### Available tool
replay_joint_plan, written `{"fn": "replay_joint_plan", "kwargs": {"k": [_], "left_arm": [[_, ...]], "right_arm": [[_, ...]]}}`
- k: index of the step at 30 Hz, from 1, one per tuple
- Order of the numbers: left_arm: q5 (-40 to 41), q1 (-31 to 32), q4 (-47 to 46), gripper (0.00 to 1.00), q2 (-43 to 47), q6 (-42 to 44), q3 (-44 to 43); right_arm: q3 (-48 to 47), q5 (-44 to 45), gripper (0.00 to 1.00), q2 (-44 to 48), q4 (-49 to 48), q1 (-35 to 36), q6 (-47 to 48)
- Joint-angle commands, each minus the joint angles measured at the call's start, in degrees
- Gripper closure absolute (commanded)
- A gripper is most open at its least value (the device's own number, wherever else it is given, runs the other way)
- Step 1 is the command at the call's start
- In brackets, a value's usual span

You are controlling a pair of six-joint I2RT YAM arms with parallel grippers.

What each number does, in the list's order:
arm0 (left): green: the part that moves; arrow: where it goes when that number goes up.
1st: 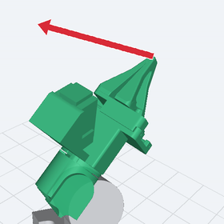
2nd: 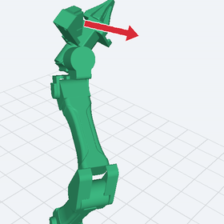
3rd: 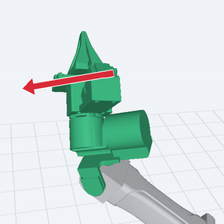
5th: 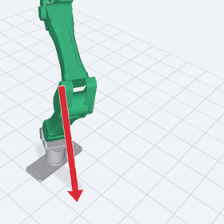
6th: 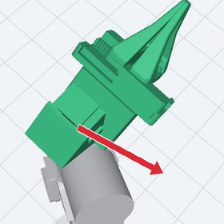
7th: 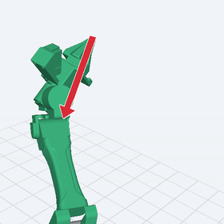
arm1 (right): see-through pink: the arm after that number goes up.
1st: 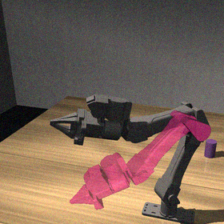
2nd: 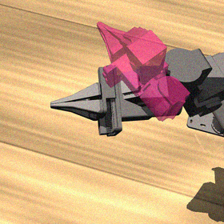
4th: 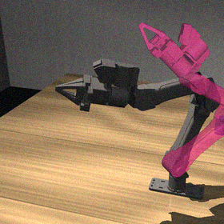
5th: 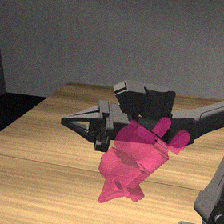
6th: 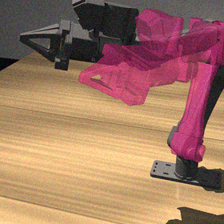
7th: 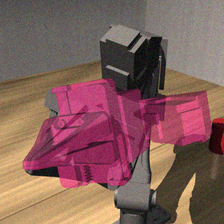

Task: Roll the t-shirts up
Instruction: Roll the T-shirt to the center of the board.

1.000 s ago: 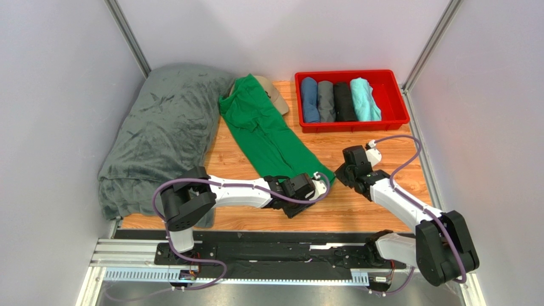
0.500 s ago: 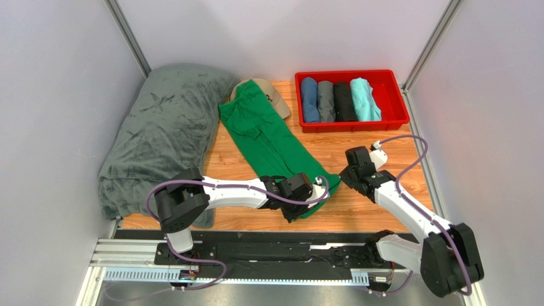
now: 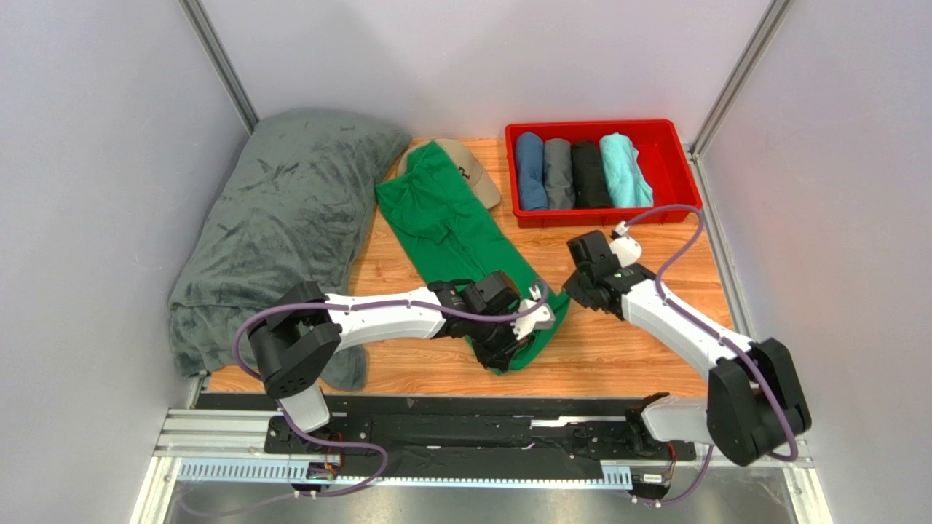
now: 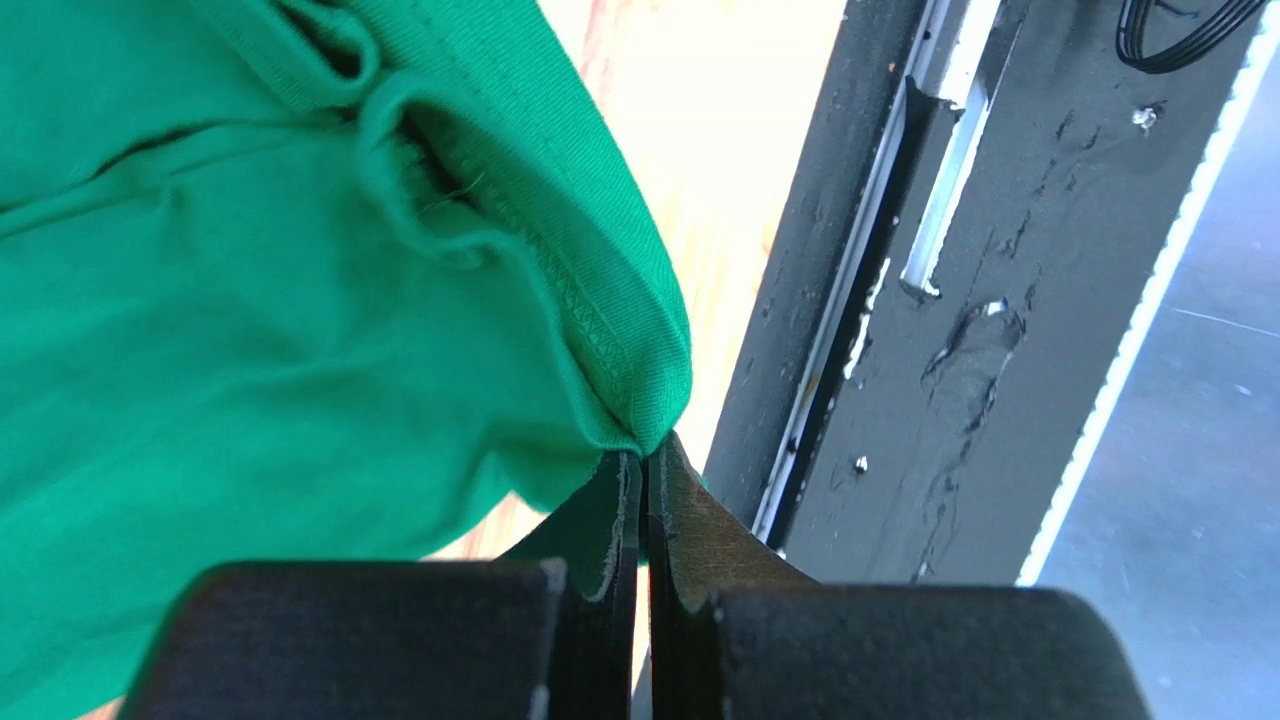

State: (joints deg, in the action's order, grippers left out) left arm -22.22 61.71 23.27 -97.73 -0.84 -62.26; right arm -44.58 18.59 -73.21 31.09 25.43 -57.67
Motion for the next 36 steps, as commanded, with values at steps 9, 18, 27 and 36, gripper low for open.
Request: {"fn": "replay_joint_plan", "kwargs": {"k": [9, 18, 27, 36], "left_arm": [[-10.8, -9.9, 4.2, 0.96, 0.8, 5.4, -1.0], [-13.8, -14.5, 5.6, 0.96, -3.2, 6.9, -1.6], [-15.2, -19.5, 7.9, 0.73, -4.6, 8.4, -4.5], [-10.2, -22.2, 10.0, 0.37, 1.8, 9.8, -6.6]], "right_arm": [[-12.9, 2.3, 1.00, -13.2, -0.5, 2.0, -2.9], [-16.3, 2.1, 1.00, -17.0, -1.9, 1.9, -3.2], [-17.7, 2.2, 0.95, -19.0, -2.4, 1.8, -3.4], [-19.1, 2.3, 0.56, -16.5, -1.1, 1.5, -3.2]]}}
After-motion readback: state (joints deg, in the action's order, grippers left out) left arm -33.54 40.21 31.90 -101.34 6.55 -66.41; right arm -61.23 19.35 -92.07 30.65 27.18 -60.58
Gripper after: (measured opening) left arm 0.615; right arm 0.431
